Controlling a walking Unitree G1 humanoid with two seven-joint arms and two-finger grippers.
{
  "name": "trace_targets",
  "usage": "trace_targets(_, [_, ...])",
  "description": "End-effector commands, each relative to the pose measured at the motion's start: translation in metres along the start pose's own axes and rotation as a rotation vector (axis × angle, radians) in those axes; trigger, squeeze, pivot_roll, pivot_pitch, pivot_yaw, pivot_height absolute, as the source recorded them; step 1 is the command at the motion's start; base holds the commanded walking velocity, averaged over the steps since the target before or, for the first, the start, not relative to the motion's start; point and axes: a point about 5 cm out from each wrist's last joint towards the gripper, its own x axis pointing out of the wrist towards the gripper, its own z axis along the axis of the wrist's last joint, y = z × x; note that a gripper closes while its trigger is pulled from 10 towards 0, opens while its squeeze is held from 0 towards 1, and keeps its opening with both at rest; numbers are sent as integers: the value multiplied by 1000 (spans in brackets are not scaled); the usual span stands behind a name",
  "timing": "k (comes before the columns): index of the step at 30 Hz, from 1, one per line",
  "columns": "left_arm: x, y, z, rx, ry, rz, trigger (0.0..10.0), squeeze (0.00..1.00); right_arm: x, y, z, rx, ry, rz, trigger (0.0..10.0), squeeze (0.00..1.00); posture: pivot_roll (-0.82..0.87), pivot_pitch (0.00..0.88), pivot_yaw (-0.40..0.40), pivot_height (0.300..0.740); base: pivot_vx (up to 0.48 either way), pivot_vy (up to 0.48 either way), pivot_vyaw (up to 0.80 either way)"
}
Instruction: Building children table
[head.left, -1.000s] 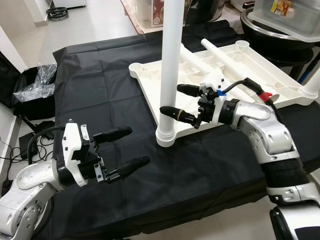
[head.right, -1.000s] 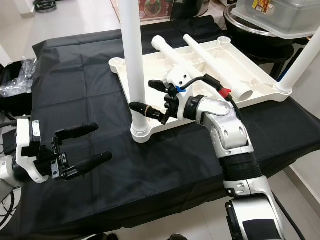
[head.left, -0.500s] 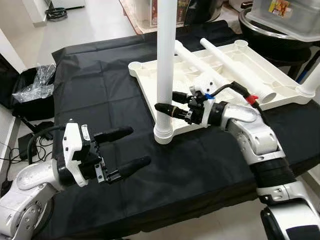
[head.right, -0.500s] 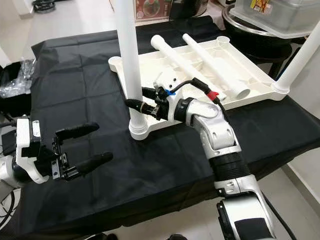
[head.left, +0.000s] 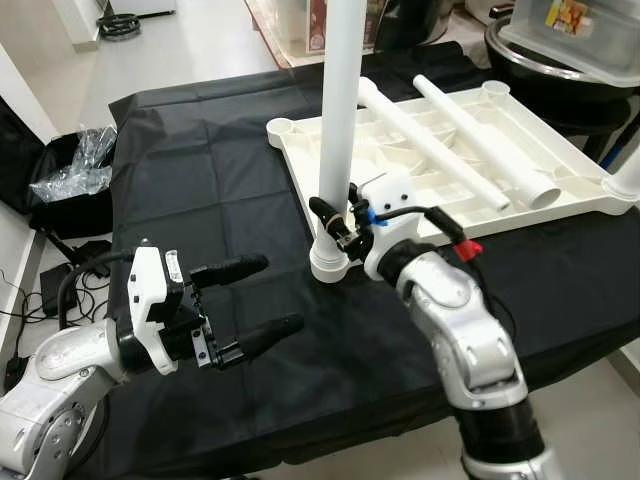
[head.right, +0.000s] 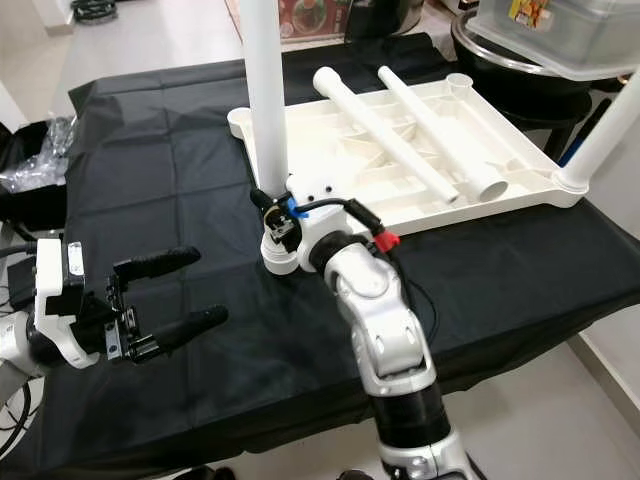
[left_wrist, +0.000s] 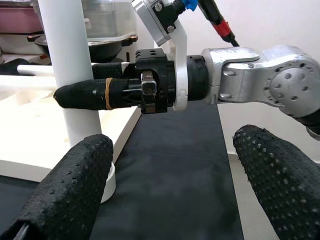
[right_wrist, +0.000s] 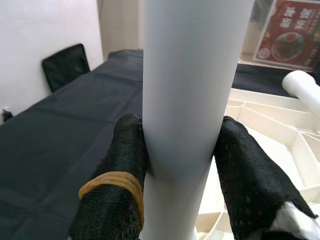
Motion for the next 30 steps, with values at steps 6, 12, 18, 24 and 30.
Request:
trace_targets(6, [0, -1, -3, -12, 15, -13, 10000, 0, -10, -6, -33, 29, 217, -151, 0, 0, -40, 167, -9, 740, 0, 0, 0])
trace_targets(12, [1, -1, -3, -13, 14, -16, 10000, 0, -10, -2, -30, 47, 216, -117, 4784, 0, -41, 169, -6, 740, 0, 0, 0])
trace_targets(18, [1, 0, -4, -12, 20, -23, 10000, 0, -7, -13, -20, 32, 188, -12, 10000, 1000, -40, 165, 0, 740, 0, 0, 0])
trace_targets(24, [1, -1, -4, -12, 23, -26, 10000, 0, -5, -18, -7, 29, 121, 146, 10000, 1000, -40, 162, -1, 740, 0, 0, 0])
trace_targets(30, [1, 0, -4, -10, 22, -28, 10000, 0, -7, -32, 0, 8, 97, 197, 10000, 1000, -37, 165, -1, 740, 0, 0, 0])
